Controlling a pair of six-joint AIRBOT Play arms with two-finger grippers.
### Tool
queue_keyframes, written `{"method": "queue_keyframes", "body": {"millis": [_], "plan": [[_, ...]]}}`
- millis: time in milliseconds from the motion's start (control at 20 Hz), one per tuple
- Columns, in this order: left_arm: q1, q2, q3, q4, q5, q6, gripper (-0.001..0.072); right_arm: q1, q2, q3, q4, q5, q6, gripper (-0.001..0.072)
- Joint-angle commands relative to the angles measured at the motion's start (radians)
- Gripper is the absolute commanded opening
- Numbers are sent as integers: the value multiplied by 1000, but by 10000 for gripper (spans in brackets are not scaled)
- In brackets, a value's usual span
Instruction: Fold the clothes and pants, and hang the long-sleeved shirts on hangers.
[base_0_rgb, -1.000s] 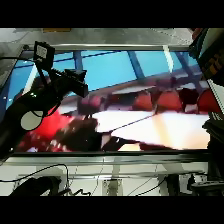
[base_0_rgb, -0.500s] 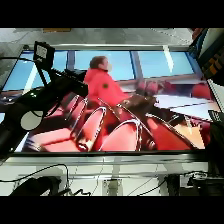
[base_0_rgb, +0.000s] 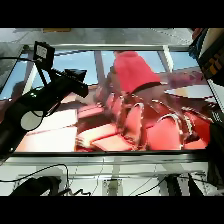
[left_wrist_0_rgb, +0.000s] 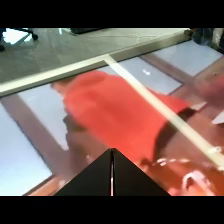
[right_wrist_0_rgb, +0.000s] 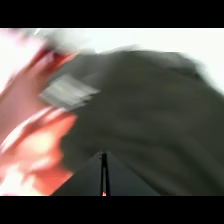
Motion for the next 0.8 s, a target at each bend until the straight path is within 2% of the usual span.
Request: {"method": "queue_keyframes", "body": {"millis": [0,250,350,450,550,750], "plan": [[0,1,0,0,0,0,18,371,0,-12,19,14,-147,38],[0,1,0,0,0,0,18,819,2,-9,-6,111,-147,38],[0,1,0,0,0,0,18,949,2,-9,-124,170,-141,37],[0,1,0,0,0,0,18,1017,2,-9,-286,180,-20,37],[0,1,0,0,0,0,18,1017,2,-9,-312,179,77,38],[0,1,0,0,0,0,18,1017,2,-9,-233,178,83,39]]}}
